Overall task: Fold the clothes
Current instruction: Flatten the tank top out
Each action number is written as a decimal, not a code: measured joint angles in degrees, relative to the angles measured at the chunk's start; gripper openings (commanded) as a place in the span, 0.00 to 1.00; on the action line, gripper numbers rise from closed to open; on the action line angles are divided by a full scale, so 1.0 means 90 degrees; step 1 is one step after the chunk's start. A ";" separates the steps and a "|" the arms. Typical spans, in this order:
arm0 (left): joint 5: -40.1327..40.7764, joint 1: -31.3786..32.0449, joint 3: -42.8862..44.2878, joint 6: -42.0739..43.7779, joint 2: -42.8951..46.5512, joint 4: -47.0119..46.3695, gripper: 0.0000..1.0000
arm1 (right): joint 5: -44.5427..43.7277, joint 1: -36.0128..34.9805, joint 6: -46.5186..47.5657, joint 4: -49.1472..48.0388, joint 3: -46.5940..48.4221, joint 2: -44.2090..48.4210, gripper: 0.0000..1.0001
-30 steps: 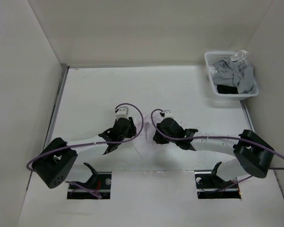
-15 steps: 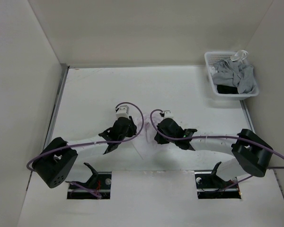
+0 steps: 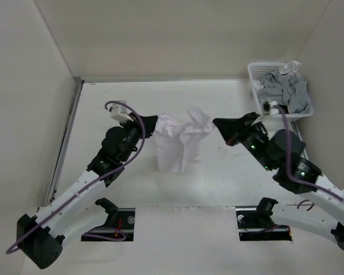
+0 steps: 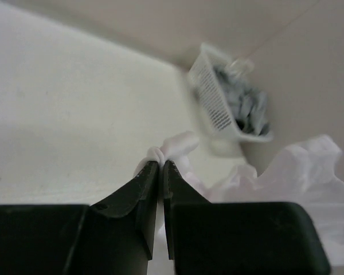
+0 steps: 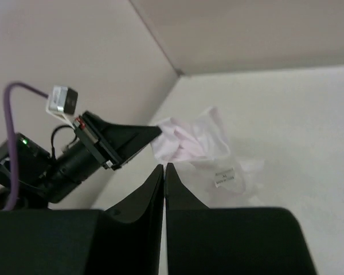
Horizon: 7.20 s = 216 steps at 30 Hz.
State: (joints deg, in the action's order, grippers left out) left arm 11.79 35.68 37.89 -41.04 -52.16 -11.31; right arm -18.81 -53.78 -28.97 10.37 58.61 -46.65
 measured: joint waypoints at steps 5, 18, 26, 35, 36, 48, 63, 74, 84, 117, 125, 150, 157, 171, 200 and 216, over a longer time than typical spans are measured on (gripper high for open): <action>0.0024 -0.0245 0.0525 -0.0129 0.0867 0.0148 0.03 | -0.0318 -0.0469 0.0476 0.0206 0.1005 0.0542 0.03; 0.0503 0.0056 0.1192 0.0226 0.2317 0.1052 0.05 | -0.1809 -0.2761 0.1506 0.0376 0.1564 0.0517 0.03; 0.0542 -0.0039 0.1307 0.0491 0.0787 0.0935 0.06 | -0.1678 -0.1554 0.1069 0.0495 0.0376 0.0330 0.03; 0.0753 -0.0629 0.1460 0.0000 -0.2276 0.0670 0.22 | 0.0733 0.3334 0.0408 -0.0503 0.1571 -0.3672 0.21; 0.0789 -0.0726 0.1583 -0.0041 -0.2713 0.0653 0.32 | 0.0877 0.3653 0.0311 -0.0551 0.2181 -0.4439 0.36; 0.1188 -0.0867 -0.0296 -0.0294 -0.1858 -0.0204 0.47 | 0.1263 0.2132 -0.0265 -0.1503 0.0488 -0.5178 0.07; 0.0835 -0.1467 -0.2178 -0.0699 -0.0381 0.0243 0.46 | 0.0942 -0.0444 -0.1996 -0.2873 -0.0452 -0.6615 0.46; 0.0335 -0.1588 -0.2467 -0.0702 -0.0561 -0.0165 0.46 | 0.0478 -0.0010 -0.2453 -0.2994 0.0493 -0.7482 0.02; 0.0029 -0.1205 -0.2375 -0.0695 -0.1243 -0.0498 0.46 | -0.0049 0.0090 -0.1902 -0.0894 -0.0826 -0.3966 0.04; -0.0012 0.0476 -0.0984 -0.0777 -0.3876 -0.1280 0.45 | 0.0544 0.0670 -0.0486 -0.1076 -0.1987 -0.3701 0.63; -0.0177 0.0253 -0.0580 -0.0869 -0.4568 -0.1605 0.05 | 0.1605 0.0806 -0.0151 -0.1146 -0.1770 -0.4126 0.10; -0.0163 -0.0775 -0.0051 -0.0818 -0.3696 -0.1205 0.38 | 0.1163 -0.1127 -0.2494 -0.1593 -0.2103 -0.4107 0.52; -0.0107 -0.1112 -0.0996 -0.0814 -0.2450 -0.1117 0.44 | 0.0437 -0.1746 -0.2951 -0.2011 -0.0964 -0.5646 0.46; -0.0129 -0.1571 -0.2297 -0.0731 -0.0568 -0.0566 0.44 | -0.0685 -0.1909 -0.3616 -0.0112 0.0571 -0.6747 0.38; -0.0274 -0.0957 -0.2312 -0.0641 -0.0896 -0.0551 0.42 | -0.2601 -0.1365 -0.3089 0.1659 -0.0126 -0.1297 0.00; -0.0056 0.1880 -0.2062 -0.1100 -0.2392 -0.0818 0.33 | -0.1948 0.0532 -0.2234 0.1336 -0.1399 -0.0486 0.00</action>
State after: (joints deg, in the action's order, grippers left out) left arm 11.29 52.60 19.33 -50.94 -73.69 -18.68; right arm -36.34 -48.99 -49.08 22.39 46.02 -51.03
